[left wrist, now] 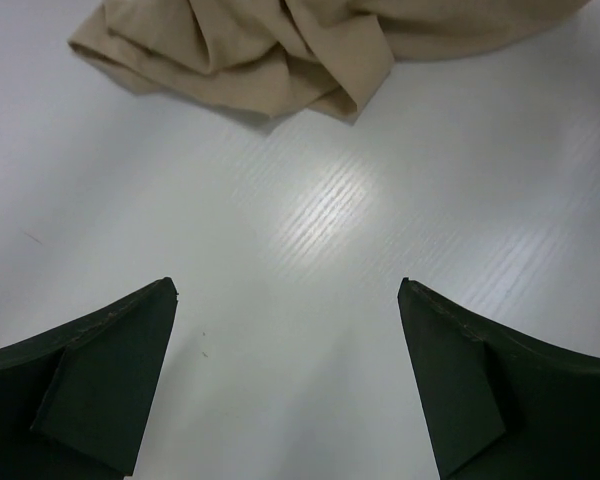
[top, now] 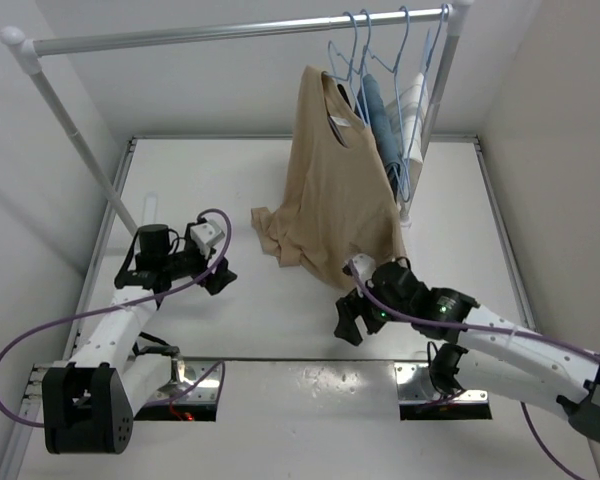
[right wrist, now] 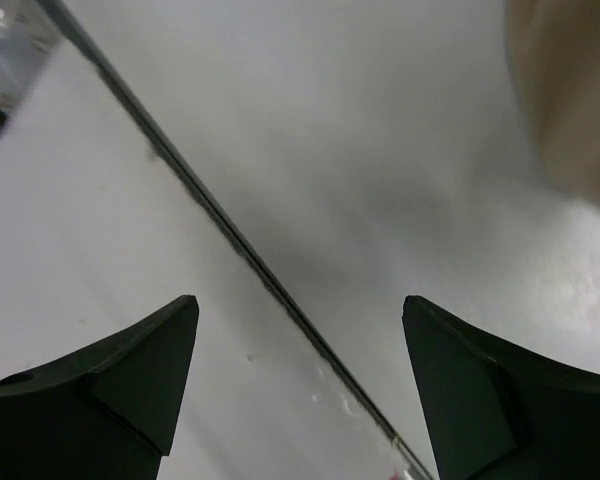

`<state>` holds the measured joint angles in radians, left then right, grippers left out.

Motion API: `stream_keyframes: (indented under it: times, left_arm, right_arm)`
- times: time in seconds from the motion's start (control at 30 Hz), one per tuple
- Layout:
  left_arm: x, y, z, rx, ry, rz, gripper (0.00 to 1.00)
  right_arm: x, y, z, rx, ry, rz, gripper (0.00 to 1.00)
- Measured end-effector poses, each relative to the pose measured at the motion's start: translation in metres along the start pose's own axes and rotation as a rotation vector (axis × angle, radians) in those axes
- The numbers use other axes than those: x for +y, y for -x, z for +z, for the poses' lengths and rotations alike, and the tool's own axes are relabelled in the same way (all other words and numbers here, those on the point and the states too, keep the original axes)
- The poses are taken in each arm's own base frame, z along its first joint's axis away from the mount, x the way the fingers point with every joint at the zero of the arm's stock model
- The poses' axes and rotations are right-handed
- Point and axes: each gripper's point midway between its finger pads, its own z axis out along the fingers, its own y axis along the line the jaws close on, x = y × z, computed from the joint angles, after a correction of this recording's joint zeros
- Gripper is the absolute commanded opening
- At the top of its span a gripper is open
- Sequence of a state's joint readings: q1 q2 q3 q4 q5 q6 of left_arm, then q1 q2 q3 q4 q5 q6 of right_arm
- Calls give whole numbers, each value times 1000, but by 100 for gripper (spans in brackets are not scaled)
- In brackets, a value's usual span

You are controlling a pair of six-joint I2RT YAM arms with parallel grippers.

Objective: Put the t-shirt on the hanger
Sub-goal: Hang the hanger with tshirt onto the clothesline

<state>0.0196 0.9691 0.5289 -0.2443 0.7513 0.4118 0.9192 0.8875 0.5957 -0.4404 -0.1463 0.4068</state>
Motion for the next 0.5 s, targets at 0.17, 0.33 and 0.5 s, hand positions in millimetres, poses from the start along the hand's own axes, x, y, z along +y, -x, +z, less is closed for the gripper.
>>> stream_keyframes:
  times: [0.17,0.33,0.5]
  left_arm:
    - [2,-27,2,46,60,-62,99]
    - [18,-39,-1,77,187,-133,99]
    - [39,-36,-7,66,315,-179,99]
  right_arm:
    - [-35,-39,-8,-35,-173,148,85]
    - [-71,-32,-27,-194,-403,393,91]
    - [-116,-60,-58,-304,-730,735,92]
